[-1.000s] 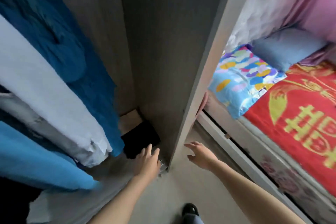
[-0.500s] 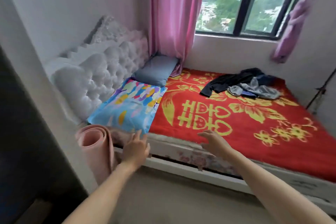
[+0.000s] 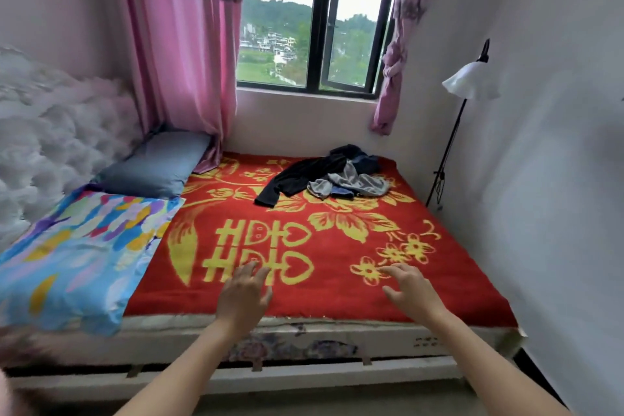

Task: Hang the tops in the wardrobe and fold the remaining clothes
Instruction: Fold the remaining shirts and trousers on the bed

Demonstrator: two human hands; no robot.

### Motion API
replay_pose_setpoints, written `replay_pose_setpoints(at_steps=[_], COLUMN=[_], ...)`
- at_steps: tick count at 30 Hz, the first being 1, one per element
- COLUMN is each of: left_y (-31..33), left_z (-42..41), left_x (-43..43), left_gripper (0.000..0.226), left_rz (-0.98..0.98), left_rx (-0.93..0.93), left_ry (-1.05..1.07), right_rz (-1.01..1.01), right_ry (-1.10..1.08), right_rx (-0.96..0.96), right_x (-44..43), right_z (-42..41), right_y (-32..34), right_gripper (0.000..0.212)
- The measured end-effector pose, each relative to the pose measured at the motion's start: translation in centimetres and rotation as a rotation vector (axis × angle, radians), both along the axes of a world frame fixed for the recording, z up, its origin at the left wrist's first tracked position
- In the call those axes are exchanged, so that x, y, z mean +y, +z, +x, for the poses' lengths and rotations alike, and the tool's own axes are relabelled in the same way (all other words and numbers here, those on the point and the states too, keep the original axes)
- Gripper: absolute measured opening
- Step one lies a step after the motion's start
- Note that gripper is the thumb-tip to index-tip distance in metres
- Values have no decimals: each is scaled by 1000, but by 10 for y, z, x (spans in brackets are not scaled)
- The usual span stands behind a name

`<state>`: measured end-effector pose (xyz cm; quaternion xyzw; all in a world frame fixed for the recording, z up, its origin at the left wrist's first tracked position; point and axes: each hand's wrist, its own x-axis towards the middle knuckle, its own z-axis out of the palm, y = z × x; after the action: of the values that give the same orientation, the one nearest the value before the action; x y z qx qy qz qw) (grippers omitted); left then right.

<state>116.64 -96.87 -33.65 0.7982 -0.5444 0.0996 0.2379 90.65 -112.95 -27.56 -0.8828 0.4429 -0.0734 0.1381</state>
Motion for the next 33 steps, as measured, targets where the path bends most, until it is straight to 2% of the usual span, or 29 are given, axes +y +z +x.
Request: replay_pose_setpoints(at_steps=[4,8,19,23,29,33], left_y=[-5,-12,-22,-44,-59,-66], left_z=[9,61,182,196,191,185], left_x=[-45,-99,-252,-293,-375,-442], left_gripper=[44,36,43,45,47,47], left_rz=[51,45,93,210,335,376], left_rx=[-25,31,157,196,197,188], left_ry=[-18,11,0,17,11,72], right_rz=[9,-6,13,54,120,139], right_ry=[-11,-15,-174,-186,-164,-134], right_rx=[23,40,127,237,213,170], right_x=[-45,-99,-251,-288,-375,-464], right_z=[18,54,122,131,143,156], right_y=[-8,-14,-25,-46,-69,-83], right_gripper=[44,45,44,46,46,46])
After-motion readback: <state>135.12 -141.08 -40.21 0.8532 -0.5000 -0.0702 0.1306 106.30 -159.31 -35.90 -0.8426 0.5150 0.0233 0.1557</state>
